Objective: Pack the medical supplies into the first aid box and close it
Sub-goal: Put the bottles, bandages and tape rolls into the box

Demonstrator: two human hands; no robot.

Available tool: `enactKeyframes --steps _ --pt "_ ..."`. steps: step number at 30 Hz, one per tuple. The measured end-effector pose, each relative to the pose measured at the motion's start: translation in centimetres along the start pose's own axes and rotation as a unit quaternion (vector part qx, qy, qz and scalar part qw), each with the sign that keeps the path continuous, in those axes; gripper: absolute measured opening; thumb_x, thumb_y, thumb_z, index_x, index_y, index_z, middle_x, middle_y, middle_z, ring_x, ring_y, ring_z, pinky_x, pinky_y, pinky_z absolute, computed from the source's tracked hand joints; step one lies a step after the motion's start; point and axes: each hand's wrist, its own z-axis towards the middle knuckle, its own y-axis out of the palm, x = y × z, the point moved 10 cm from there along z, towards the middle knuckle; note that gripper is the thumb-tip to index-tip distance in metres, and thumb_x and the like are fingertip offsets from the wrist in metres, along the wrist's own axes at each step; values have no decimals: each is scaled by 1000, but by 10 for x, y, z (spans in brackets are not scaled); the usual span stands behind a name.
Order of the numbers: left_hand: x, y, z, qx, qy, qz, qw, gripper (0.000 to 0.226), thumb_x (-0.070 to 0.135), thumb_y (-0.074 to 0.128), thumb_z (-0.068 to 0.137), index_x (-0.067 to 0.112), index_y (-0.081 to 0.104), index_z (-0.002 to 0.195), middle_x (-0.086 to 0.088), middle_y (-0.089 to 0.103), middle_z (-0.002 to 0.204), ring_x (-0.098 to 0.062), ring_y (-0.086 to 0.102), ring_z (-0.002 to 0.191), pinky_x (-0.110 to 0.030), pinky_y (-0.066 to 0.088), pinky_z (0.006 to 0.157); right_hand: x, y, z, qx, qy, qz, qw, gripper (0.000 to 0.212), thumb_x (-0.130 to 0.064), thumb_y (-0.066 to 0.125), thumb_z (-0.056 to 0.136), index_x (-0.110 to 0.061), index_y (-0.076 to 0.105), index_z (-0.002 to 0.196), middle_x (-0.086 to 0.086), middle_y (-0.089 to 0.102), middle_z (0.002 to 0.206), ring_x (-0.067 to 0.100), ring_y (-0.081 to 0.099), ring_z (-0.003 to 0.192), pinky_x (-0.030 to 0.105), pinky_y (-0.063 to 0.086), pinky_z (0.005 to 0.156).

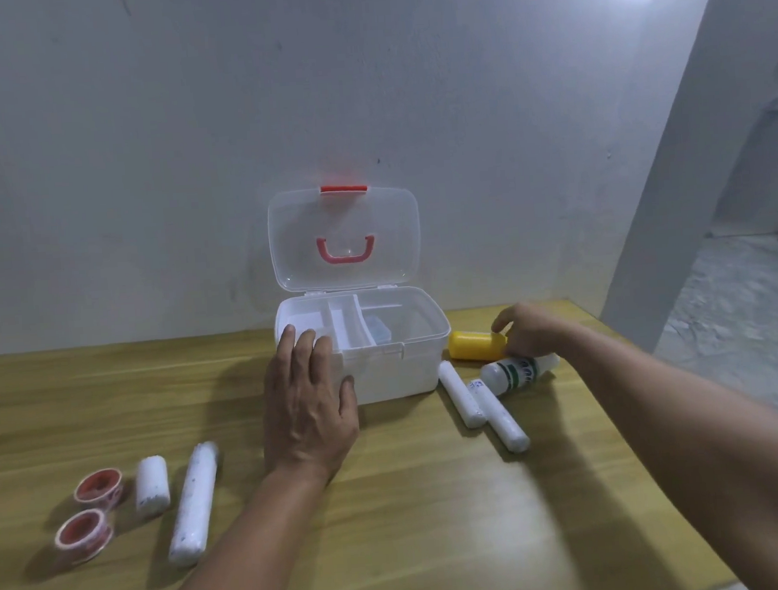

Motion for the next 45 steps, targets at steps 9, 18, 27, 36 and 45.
enactKeyframes --steps 9,18,27,36,45 --pt "-3 3 1 -30 -16 0 999 44 29 54 81 2 56 117 -16 57 123 -35 39 134 -48 39 105 -2 6 1 19 -1 56 998 34 -18 55 93 -12 59 126 12 61 128 28 57 113 33 46 88" --pt "-14 -19 42 -42 -65 -47 996 60 45 30 89 5 59 124 -11 58 135 -29 47 133 -56 26 113 5 13 -3 19 1 98 995 44 -31 78 74 -19 67 115 6 67 114 23 62 100 33 53 84" --pt "-31 48 67 -343 -95 7 934 75 55 20 97 8 9 154 -6 2 164 -18 -2 151 -44 2 122 -19 -56 -20 203 -71 127 968 26 -6 54 90 -10 70 110 18 66 116 33 60 104 28 42 78" --pt "-33 59 59 -416 -84 88 901 86 65 17 93 6 3 154 -9 -4 163 -20 -2 151 -41 2 122 -74 -149 -50 298 -171 210 915 22 -10 59 88 -17 67 108 17 63 111 37 66 92 52 56 81" --pt "-33 60 58 -423 -92 91 897 86 65 17 93 6 2 154 -9 -6 163 -20 -5 151 -41 0 122 -153 -76 -50 167 -246 -12 955 25 -2 56 89 -9 68 110 15 66 108 25 56 81 29 46 68"
